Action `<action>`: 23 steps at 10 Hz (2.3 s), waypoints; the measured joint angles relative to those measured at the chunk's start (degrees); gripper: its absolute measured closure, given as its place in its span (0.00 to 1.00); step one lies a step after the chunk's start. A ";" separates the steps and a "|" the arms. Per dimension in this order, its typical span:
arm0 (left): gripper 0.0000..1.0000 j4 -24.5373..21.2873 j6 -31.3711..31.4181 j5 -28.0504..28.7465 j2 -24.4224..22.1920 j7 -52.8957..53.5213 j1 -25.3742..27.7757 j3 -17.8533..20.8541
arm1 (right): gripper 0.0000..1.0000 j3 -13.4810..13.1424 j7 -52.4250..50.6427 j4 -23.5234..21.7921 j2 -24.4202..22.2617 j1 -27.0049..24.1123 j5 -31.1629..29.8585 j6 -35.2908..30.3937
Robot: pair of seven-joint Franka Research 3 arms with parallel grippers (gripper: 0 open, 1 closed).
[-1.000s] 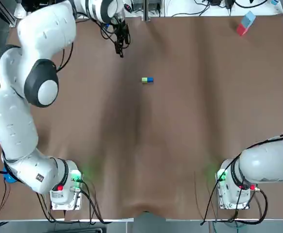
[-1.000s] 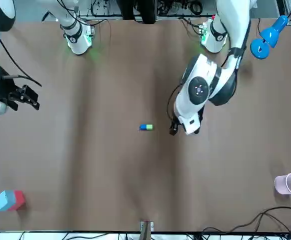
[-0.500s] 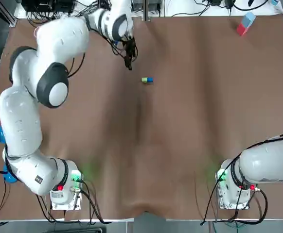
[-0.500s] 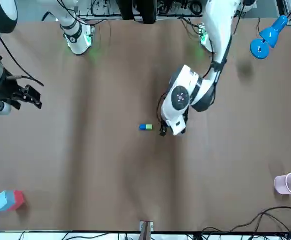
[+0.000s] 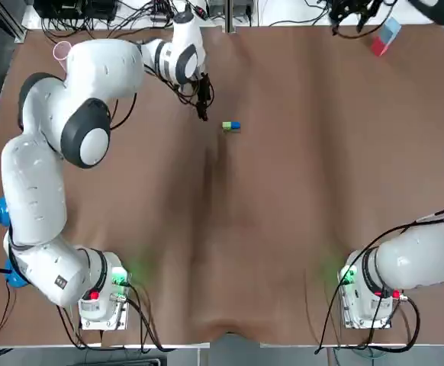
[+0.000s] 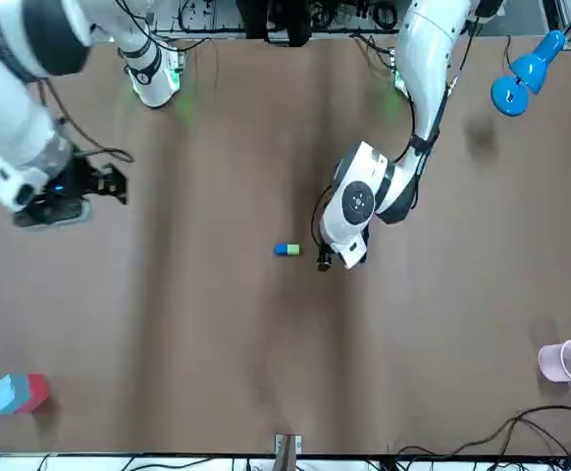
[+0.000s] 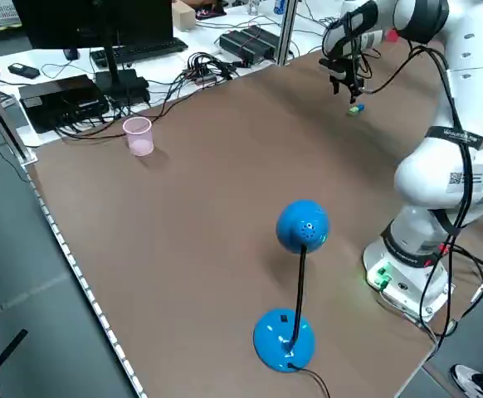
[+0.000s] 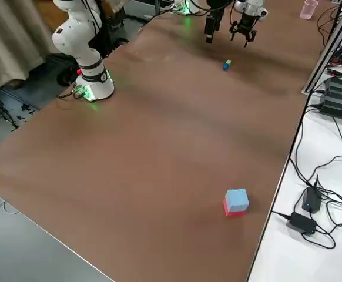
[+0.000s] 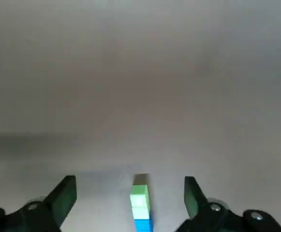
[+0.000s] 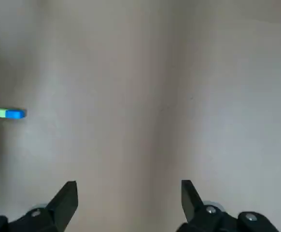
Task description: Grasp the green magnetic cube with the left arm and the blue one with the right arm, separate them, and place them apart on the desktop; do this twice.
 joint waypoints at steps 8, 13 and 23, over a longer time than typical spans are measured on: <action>0.05 -1.36 14.79 -2.34 5.48 -4.34 -5.75 -0.19 | 0.00 0.10 34.37 -4.35 9.93 7.12 0.19 13.30; 0.11 -0.52 14.79 -3.22 6.52 -4.35 -6.09 -0.14 | 0.00 0.15 57.99 -9.49 13.20 12.22 3.97 23.19; 0.37 -0.37 14.79 -3.22 7.86 -4.18 -6.10 0.18 | 0.01 0.20 102.00 1.25 31.52 21.60 7.80 33.74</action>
